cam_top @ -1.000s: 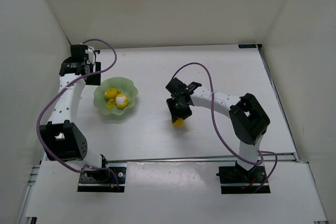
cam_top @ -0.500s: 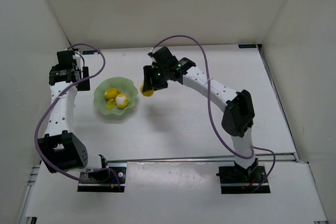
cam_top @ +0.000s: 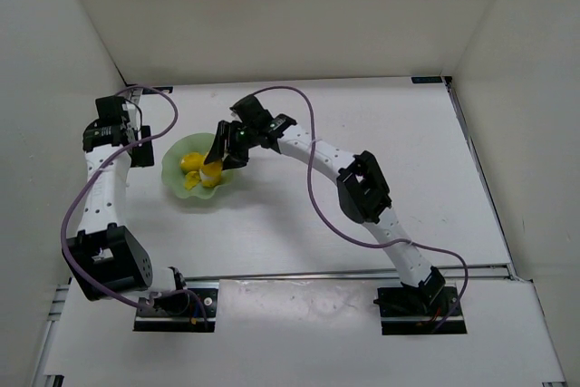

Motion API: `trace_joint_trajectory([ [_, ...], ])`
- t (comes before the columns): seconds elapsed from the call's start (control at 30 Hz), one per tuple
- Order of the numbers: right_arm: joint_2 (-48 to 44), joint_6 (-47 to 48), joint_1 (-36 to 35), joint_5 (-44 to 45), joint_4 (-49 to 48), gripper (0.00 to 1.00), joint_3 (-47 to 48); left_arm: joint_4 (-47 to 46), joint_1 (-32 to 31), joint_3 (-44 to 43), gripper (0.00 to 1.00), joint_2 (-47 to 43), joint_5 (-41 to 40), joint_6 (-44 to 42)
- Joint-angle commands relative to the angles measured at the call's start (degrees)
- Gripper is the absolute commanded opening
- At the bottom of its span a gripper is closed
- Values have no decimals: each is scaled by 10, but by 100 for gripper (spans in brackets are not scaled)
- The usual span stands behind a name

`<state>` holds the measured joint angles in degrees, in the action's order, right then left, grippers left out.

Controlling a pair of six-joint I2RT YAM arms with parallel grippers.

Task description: Place and organize the fake fruits in the fruit bowl

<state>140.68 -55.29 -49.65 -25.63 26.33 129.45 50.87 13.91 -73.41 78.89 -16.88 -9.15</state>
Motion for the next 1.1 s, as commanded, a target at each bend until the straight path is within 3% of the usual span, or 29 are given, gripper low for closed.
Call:
trace_joint_trajectory([
  [0.0,-30,-18,-20,-27,-54,54,15,-4,9,4,100,-25,17,5],
  [0.1,-19,-13,-20,-34,-54,69,23,-4,9,9,100,-25,22,5],
  [0.13,-19,-8,-20,-34,-54,83,23,-4,9,9,100,-25,22,5],
  [0.2,-19,3,-20,-34,-54,100,23,-4,14,9,100,-25,22,5],
  [0.37,-60,53,-20,-12,-41,100,29,-4,14,14,100,-25,27,5],
  [0.47,-130,110,-13,57,-6,100,-2,-4,19,14,100,-36,27,5],
  [0.73,-397,188,80,156,28,100,-246,-10,31,25,100,-41,15,11],
  [0.9,-523,221,220,189,96,100,-406,-21,31,25,100,-52,3,23],
  [1.07,-652,243,409,197,117,100,-552,-27,31,30,100,-58,-3,34],
])
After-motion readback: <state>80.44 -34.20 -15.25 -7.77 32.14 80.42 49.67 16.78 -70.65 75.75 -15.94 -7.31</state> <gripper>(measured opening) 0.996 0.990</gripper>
